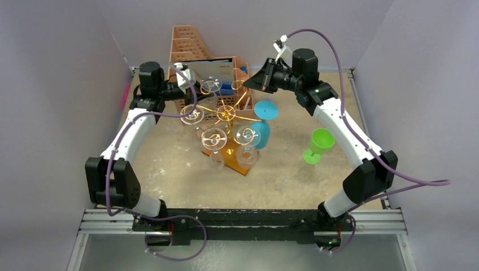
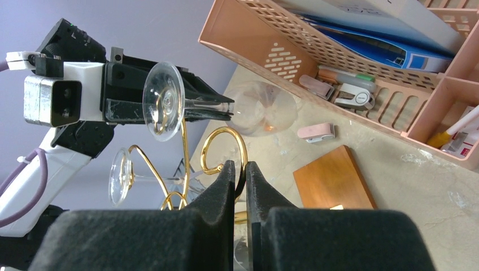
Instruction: Place the wine glass upside down on the wine glass rack
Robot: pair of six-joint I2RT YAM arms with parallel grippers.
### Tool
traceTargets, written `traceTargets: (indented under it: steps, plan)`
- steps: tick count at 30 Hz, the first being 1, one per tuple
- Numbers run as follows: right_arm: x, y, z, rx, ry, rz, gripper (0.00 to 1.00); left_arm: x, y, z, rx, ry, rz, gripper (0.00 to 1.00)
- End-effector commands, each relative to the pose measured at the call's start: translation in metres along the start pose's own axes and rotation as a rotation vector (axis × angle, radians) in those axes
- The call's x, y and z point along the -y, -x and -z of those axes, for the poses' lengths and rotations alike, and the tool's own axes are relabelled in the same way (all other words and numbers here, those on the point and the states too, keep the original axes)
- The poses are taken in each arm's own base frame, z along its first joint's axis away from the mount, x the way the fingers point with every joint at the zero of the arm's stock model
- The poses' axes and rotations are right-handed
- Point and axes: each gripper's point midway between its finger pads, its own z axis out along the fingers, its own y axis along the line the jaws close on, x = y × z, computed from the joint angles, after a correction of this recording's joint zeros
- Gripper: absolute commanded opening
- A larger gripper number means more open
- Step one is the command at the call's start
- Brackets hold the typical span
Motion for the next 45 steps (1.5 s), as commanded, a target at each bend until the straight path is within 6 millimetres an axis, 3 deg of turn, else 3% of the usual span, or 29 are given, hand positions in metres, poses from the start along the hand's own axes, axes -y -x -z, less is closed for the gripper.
traceTargets:
  steps: [1, 5, 11, 27, 33, 36, 40, 45]
  plan:
    - [-0.016, -0.009, 0.006, -0.031, 0.047, 0.051, 0.08, -0.01, 0.024, 0.014, 0.041, 0.068, -0.093, 0.0]
    - [-0.013, -0.009, 0.006, -0.03, 0.026, 0.032, 0.1, -0.014, 0.027, 0.023, 0.065, 0.112, -0.103, 0.0]
    - [-0.013, -0.009, 0.006, -0.03, 0.023, 0.013, 0.15, -0.002, 0.027, 0.024, 0.086, 0.078, -0.117, 0.0]
    - [-0.039, 0.024, 0.036, 0.085, 0.006, 0.064, 0.7, 0.023, 0.025, 0.024, 0.086, -0.05, -0.114, 0.0]
    - [-0.044, 0.028, 0.051, 0.122, -0.015, 0.082, 0.77, 0.028, 0.016, 0.025, 0.054, -0.063, -0.096, 0.0]
    - [-0.048, 0.029, 0.056, 0.132, -0.01, 0.091, 0.81, 0.023, 0.013, 0.025, 0.034, -0.045, -0.067, 0.05]
    - [-0.051, 0.03, 0.062, 0.148, -0.019, 0.097, 0.84, 0.017, 0.013, 0.028, 0.007, 0.001, -0.036, 0.24]
    - [-0.052, 0.029, 0.067, 0.15, -0.023, 0.105, 0.85, 0.018, 0.015, 0.032, 0.006, 0.01, -0.043, 0.38]
